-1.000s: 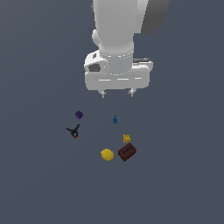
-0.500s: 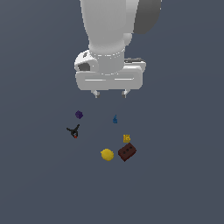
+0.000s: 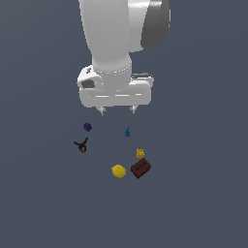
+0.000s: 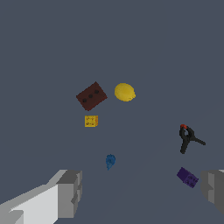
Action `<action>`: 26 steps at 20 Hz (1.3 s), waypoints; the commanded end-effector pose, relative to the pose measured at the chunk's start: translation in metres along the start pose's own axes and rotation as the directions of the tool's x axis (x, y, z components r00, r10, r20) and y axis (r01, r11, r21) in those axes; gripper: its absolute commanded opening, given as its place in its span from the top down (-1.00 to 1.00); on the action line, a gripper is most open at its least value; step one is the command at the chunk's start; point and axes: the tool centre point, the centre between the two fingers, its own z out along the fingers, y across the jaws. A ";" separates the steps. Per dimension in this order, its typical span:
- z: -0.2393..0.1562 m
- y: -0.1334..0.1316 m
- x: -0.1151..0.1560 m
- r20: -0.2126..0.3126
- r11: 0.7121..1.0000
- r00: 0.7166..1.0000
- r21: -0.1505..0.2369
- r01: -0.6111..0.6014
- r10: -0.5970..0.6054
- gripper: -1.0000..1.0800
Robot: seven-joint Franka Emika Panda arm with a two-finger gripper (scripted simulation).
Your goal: Pick up a designated object from a clutter of objects.
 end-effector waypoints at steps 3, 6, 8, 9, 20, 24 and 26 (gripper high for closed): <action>0.021 0.019 0.005 -0.001 0.999 0.999 0.000 0.034 -0.034 -0.92; 0.039 0.036 0.008 -0.003 0.998 0.998 -0.001 0.064 -0.064 -0.92; 0.053 0.049 0.010 -0.004 0.996 0.996 -0.003 0.087 -0.087 -0.92; 0.061 0.056 0.011 -0.004 0.995 0.995 -0.004 0.100 -0.100 -0.92; 0.145 0.136 0.003 -0.002 0.971 0.971 -0.023 0.239 -0.239 -0.92; 0.175 0.164 -0.006 0.003 0.957 0.958 -0.032 0.287 -0.287 -0.92; 0.187 0.175 -0.010 0.006 0.951 0.951 -0.036 0.308 -0.308 -0.92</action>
